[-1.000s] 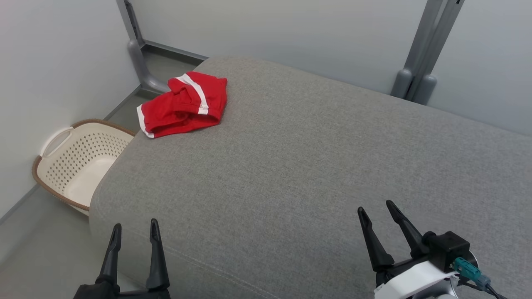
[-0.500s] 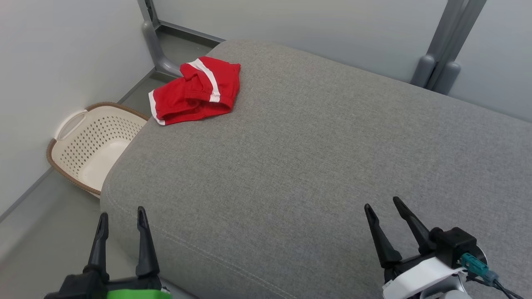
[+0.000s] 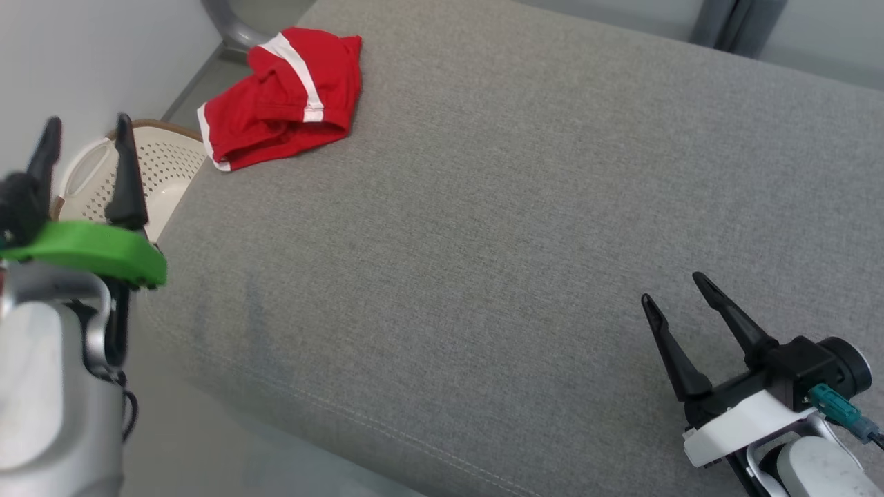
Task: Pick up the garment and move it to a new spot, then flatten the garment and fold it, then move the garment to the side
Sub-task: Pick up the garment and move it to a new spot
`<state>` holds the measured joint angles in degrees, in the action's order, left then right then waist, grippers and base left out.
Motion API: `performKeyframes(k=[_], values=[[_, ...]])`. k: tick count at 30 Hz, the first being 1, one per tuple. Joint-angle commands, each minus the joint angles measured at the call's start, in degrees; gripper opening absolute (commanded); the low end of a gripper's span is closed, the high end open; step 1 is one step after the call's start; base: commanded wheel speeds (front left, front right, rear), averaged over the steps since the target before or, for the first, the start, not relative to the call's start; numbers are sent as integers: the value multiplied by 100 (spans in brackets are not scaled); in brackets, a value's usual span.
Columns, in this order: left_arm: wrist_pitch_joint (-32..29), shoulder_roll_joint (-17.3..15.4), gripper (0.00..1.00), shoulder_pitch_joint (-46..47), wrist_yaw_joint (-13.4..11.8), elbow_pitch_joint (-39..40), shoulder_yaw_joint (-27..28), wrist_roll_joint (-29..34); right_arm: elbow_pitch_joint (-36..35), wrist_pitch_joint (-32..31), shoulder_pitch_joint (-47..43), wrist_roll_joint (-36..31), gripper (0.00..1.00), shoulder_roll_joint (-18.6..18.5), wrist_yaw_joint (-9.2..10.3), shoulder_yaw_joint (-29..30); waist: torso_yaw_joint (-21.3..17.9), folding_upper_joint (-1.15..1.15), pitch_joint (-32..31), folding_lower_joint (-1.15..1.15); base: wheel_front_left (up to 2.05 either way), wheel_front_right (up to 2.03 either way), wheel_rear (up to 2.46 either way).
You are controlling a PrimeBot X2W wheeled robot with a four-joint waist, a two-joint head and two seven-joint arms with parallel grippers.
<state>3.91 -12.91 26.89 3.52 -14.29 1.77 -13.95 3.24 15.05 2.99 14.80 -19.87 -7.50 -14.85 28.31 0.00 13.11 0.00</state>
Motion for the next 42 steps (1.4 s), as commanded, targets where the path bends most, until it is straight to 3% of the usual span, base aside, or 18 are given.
performKeyframes(k=[1,12,20,33,34,35,36,37,42], values=[[-217,-146,100,416,70,-228,21,-70,-77,15,146,33,100,-98,3,-7,-473,0,679,0,0,0,0],[-1690,-551,100,2984,365,-2834,360,-1412,-666,15,637,43,100,-669,3,40,-1025,0,1693,0,0,0,0],[-1822,-681,100,3826,394,-4222,562,-1966,-1087,15,635,-183,100,-798,3,323,-1317,0,2338,0,0,0,0],[-1717,-689,100,4159,392,-5390,78,-1898,-1229,-7,649,-366,100,-786,7,481,-1392,0,2839,0,0,0,0],[-1656,-692,94,4152,382,-5461,69,-1909,-1209,-20,671,-365,100,-775,7,455,-1411,0,2843,0,0,0,0],[-1608,-696,45,4148,382,-5512,59,-1905,-1193,-25,688,-368,100,-765,7,436,-1426,0,2840,0,0,0,0],[-1542,-711,13,4161,384,-5560,55,-1903,-1182,-26,707,-372,100,-751,8,421,-1443,0,2831,0,0,0,0],[-1493,-717,0,4167,385,-5596,52,-1911,-1171,-26,721,-370,100,-744,8,408,-1457,0,2818,0,0,0,0],[-751,-879,0,4088,398,-5471,-112,-1800,-1112,-26,762,-359,100,-695,8,357,-1518,0,2623,0,0,0,0]])
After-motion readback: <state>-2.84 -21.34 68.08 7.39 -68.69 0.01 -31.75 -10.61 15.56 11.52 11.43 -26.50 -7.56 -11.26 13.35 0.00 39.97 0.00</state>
